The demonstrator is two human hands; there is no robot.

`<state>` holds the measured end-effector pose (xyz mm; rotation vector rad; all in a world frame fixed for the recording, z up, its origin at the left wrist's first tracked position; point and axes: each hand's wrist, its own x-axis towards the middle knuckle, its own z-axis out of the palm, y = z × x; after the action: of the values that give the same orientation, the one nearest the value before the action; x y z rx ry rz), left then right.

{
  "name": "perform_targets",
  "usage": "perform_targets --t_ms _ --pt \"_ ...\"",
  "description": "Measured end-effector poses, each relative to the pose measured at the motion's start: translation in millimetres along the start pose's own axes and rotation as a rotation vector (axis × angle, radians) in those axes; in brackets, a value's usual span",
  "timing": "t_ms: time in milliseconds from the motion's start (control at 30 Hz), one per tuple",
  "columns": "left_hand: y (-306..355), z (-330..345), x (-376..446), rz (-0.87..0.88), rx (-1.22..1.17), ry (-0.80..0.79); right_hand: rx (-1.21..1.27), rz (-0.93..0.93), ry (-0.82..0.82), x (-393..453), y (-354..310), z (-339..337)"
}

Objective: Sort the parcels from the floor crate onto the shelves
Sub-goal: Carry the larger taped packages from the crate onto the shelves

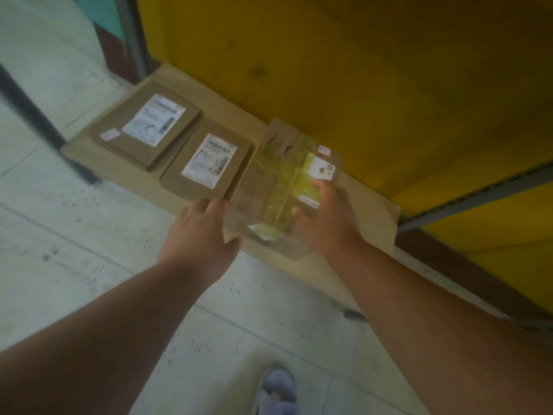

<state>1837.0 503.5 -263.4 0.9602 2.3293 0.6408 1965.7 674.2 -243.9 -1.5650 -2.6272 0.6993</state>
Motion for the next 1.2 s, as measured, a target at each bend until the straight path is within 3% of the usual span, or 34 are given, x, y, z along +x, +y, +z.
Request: perform_targets --t_ms 200,400,633,833,1200 --pt "-48 -99 -145 -0.044 0.036 0.056 0.041 -0.254 -0.120 -132 -126 -13" --pt "-91 -279 -313 -0.267 0.153 0.045 0.083 -0.429 -0.334 -258 -319 -69" --pt "-89 -495 -434 -0.411 0.294 0.188 0.100 -0.780 -0.357 -369 -538 -188" --pt "-101 -597 -440 -0.474 0.324 0.297 0.004 -1.031 -0.329 -371 -649 -238" --pt "-199 -765 -312 -0.627 0.265 0.401 -0.087 -1.161 -0.358 -241 -890 -248"
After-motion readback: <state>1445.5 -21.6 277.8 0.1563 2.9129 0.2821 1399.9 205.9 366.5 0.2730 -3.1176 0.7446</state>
